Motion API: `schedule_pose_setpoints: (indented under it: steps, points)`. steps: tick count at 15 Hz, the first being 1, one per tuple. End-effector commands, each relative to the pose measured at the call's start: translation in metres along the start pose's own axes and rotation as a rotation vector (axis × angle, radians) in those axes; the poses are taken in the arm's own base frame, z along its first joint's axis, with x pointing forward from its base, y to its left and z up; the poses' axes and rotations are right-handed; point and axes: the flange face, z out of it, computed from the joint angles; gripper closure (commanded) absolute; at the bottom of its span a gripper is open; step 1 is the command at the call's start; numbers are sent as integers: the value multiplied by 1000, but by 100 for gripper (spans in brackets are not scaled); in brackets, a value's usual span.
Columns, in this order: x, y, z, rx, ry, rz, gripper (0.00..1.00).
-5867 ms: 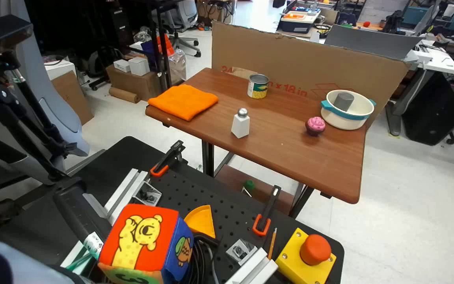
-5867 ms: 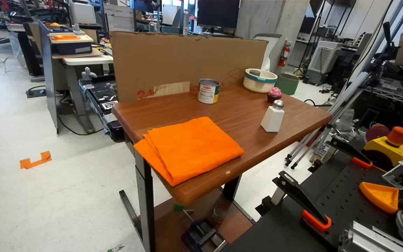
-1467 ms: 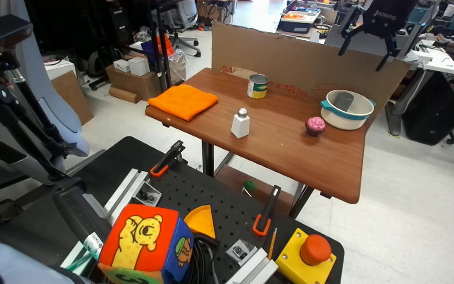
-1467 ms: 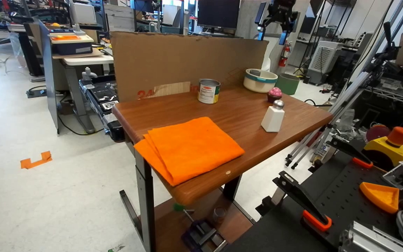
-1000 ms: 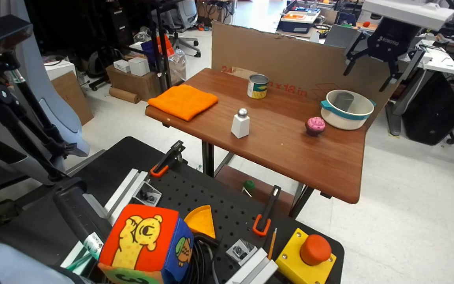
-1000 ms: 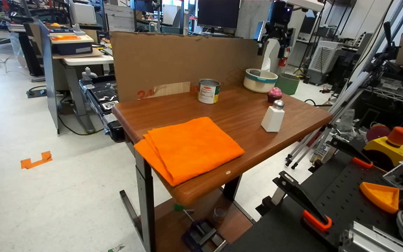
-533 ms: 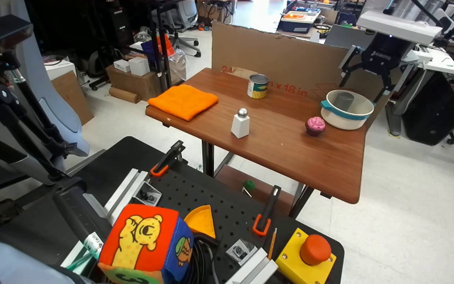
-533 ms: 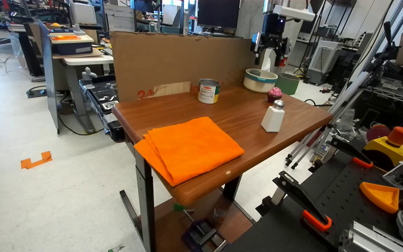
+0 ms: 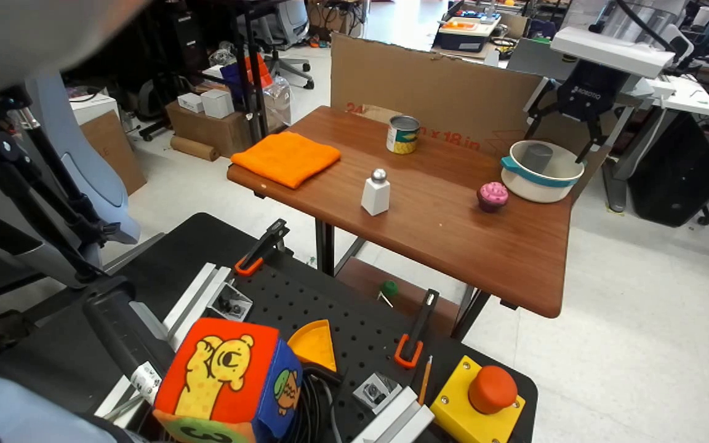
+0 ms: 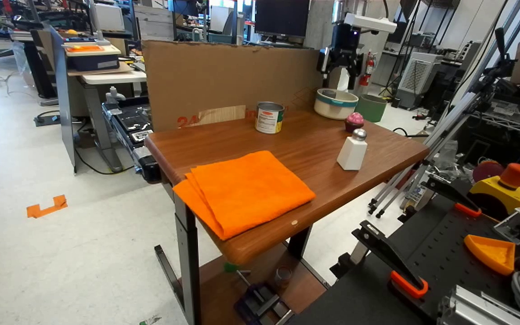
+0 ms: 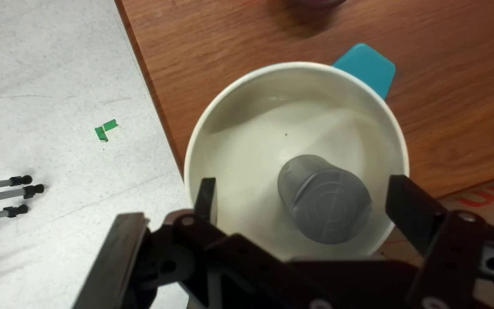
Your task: Remove the object from the pot.
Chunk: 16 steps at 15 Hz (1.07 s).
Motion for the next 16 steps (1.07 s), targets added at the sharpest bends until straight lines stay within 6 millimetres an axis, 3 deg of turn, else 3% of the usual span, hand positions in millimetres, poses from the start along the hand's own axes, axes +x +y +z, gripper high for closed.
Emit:
schedule_pose_setpoints:
  steps: [1, 5, 6, 7, 9, 14, 16]
  points:
    - [7, -5, 2, -11, 2, -3, 0]
    - [9, -12, 10, -18, -4, -14, 6]
    - [10, -13, 12, -20, -3, -13, 22]
    - [10, -14, 15, -22, -6, -13, 31]
    - [11, -12, 20, -31, -11, -9, 39]
    - [8, -6, 17, -64, -15, -15, 79]
    - [4, -4, 9, -77, -8, -40, 83]
